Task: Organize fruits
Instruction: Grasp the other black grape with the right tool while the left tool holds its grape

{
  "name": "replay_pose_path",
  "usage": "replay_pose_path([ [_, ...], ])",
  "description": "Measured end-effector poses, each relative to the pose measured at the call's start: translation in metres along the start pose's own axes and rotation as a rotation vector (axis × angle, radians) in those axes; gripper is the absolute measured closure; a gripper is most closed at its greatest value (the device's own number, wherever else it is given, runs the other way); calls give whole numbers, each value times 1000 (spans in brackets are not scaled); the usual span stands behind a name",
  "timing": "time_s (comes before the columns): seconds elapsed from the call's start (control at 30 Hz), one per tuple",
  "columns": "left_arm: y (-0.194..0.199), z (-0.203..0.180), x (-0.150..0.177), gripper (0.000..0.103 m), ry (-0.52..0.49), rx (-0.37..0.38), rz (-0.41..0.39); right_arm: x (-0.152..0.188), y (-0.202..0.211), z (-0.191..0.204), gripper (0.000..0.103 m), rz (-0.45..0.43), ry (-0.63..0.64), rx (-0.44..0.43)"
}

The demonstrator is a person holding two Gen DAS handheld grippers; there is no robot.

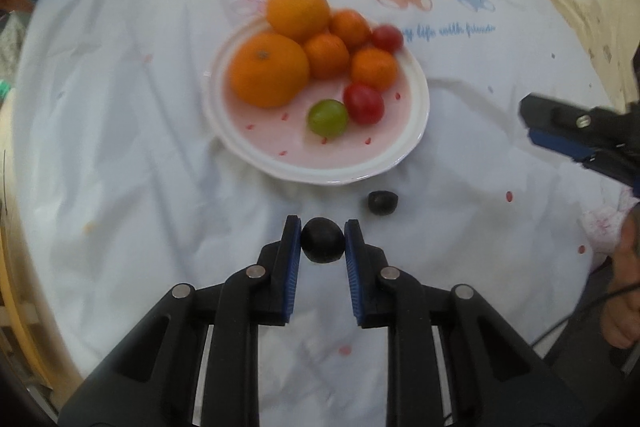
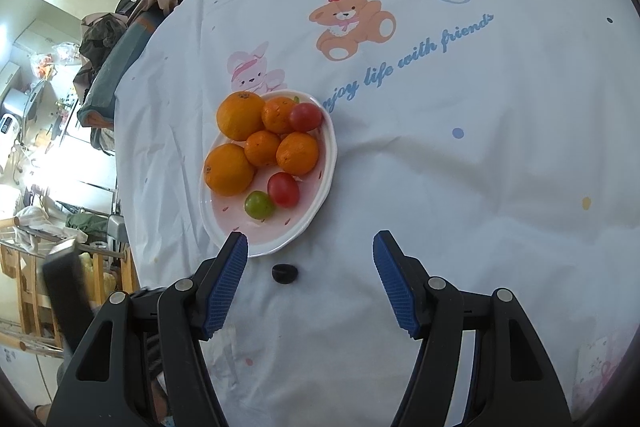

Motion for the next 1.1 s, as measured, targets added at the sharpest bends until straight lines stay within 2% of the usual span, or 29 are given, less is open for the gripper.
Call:
replay_pose_path([
  [0.33, 45, 55, 1, 85, 143, -20, -80, 7, -11, 15, 35, 25, 58, 27],
  [0.5, 43, 69, 1, 85, 198, -25, -100, 8, -23, 21, 35, 46, 91, 45],
  [0.6, 33, 75, 1, 85, 247, -6, -73, 13, -36, 28, 35, 79, 128, 50],
  [0.77, 28, 75, 0, 85, 257, -24, -75, 21, -62, 36, 35, 157, 157, 13],
  [0.87, 25, 71, -3, 85, 260, -8, -66, 23, -74, 40, 36, 188, 196, 37],
  [0.9, 26, 70, -4, 85, 261, -4, -70, 25, -78, 41, 37, 196, 214, 49],
  [0.97, 29, 68, -5, 85, 254, -7, -78, 28, -86, 42, 47, 215, 241, 70],
  [1.03, 30, 65, -5, 85, 245, -12, -84, 31, -95, 43, 52, 241, 247, 58],
  [1.1, 31, 61, -6, 85, 231, -22, -90, 32, -103, 45, 55, 256, 256, 58],
])
Point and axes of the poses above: each gripper's, at about its wrist camera, not at the fingertips, and y roughly against the way its jaws point, z to its left, x to its underside, the point moved 5 cm from there along -y, roughly the way its jaws point, and after that the axes turned 9 degrees about y, right-handed, at the moved point
